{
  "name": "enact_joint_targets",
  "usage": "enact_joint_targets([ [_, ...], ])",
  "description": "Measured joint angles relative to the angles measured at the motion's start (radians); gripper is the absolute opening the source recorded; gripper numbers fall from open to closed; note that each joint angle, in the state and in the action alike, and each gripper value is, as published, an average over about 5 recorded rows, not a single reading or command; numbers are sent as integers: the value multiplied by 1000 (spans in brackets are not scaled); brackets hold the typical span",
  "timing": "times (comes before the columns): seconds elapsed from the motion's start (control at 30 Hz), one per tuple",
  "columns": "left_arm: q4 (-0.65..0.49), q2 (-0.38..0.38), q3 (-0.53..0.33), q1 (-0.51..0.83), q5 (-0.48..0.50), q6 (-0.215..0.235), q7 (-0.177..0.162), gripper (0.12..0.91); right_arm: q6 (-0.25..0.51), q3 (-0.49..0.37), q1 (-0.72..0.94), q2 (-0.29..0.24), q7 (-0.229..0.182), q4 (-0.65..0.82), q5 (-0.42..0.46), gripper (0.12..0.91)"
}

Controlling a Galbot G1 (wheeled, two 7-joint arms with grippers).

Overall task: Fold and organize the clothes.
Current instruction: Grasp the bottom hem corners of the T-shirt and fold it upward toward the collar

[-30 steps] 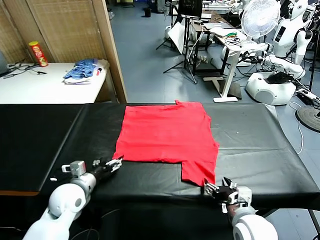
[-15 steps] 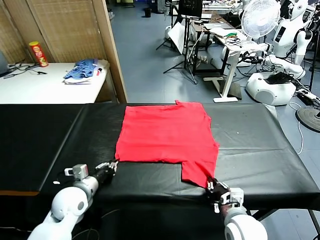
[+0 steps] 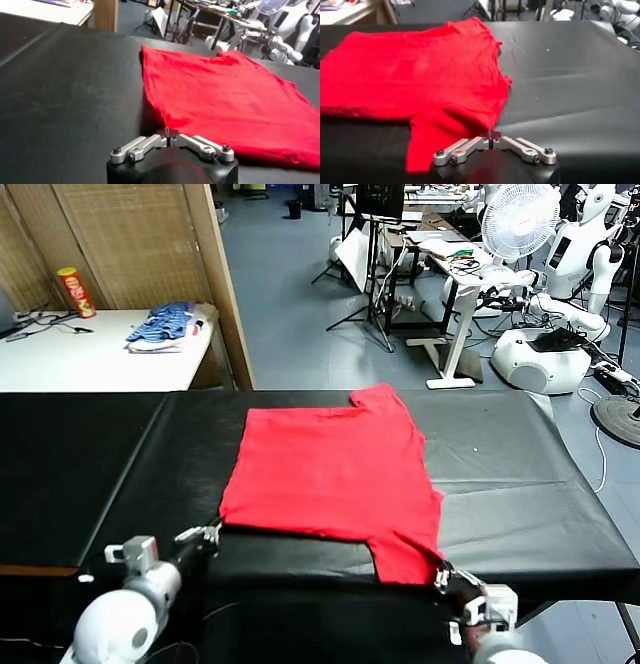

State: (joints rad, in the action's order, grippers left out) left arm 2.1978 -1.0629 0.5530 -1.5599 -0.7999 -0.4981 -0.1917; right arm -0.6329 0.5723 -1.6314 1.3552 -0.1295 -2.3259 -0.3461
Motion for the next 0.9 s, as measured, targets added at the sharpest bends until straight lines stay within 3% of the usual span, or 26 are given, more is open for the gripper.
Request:
enact_joint_targets([
  [0.3, -71, -32, -43, 150, -13, 59, -10, 125, 123, -46, 255, -54, 34, 233, -15, 122],
  [0.67, -264, -30, -117, 339, 71, 73, -6, 125, 183, -107, 470, -64, 77, 495, 11, 122],
  [0.9, -343, -21, -150, 397, 111, 76, 1, 125, 220, -149, 553, -71, 136, 602, 21, 152],
])
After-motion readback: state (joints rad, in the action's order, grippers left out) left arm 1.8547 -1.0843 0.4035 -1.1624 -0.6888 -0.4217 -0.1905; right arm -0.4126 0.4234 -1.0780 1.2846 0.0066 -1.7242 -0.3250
